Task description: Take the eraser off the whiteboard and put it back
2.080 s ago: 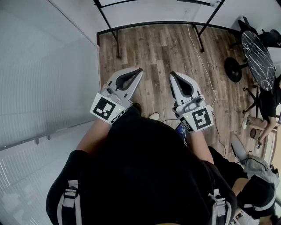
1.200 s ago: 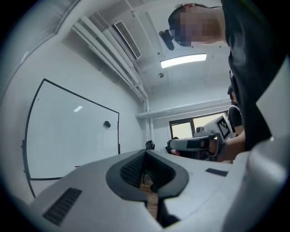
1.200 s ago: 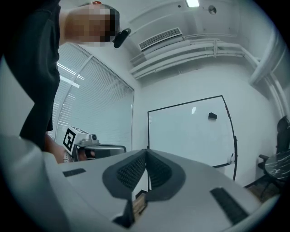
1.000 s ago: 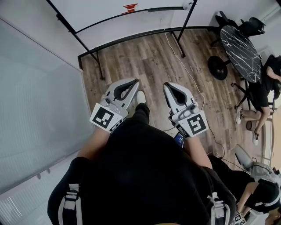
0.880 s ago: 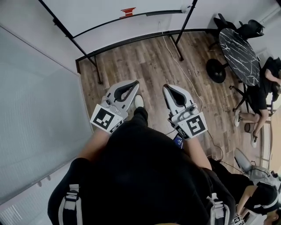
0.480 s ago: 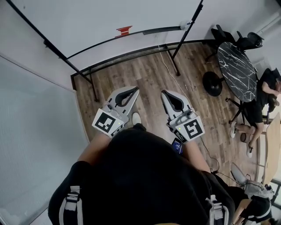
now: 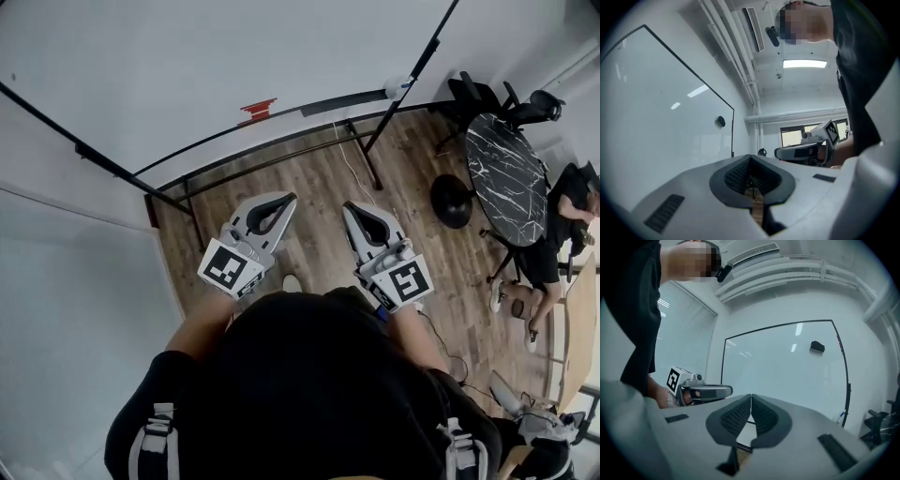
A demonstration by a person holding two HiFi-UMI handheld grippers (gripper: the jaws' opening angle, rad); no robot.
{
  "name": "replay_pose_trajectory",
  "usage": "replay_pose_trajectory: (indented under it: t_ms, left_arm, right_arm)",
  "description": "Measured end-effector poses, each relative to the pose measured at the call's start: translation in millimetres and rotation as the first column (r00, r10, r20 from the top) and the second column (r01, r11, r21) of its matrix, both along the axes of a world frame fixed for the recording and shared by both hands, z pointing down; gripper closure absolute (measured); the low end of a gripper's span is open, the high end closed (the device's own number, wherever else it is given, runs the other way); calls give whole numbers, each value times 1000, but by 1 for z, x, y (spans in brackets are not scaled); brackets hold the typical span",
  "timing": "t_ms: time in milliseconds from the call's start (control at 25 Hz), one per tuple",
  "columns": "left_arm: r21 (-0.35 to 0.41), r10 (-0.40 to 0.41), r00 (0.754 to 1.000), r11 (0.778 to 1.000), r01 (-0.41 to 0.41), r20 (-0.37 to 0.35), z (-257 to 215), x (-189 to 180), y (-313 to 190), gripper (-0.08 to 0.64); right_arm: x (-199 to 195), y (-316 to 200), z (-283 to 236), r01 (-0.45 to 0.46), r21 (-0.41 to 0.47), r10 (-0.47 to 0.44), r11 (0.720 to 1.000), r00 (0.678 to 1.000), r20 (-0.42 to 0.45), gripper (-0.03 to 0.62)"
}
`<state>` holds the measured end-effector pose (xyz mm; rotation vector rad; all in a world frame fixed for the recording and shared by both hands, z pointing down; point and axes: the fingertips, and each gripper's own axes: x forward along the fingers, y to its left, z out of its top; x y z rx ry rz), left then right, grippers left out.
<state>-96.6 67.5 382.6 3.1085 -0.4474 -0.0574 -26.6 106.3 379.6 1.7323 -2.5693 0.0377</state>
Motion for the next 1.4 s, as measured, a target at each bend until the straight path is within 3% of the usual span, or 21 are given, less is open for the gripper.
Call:
replay_pose_trajectory:
  t_ms: [520, 960, 1200, 1400]
  left_arm:
    - [1, -60, 998, 998, 60, 19, 4, 78, -114, 557]
    - [22, -161, 987, 987, 161, 28, -31, 203, -222, 557]
    - [45, -223, 974, 974, 222, 32, -46, 261, -263, 555]
    - [77, -287, 958, 956, 284, 28, -58, 290, -287, 557]
  right_arm:
    - [107, -120, 10, -11, 47, 13, 999, 999, -47, 589]
    - [236, -244, -29, 100, 102, -86, 990, 988, -127, 589]
    - [293, -294, -62, 151, 159, -105, 976, 958, -266, 568]
    - [327, -330, -101, 186, 244, -61, 952, 894, -443, 499]
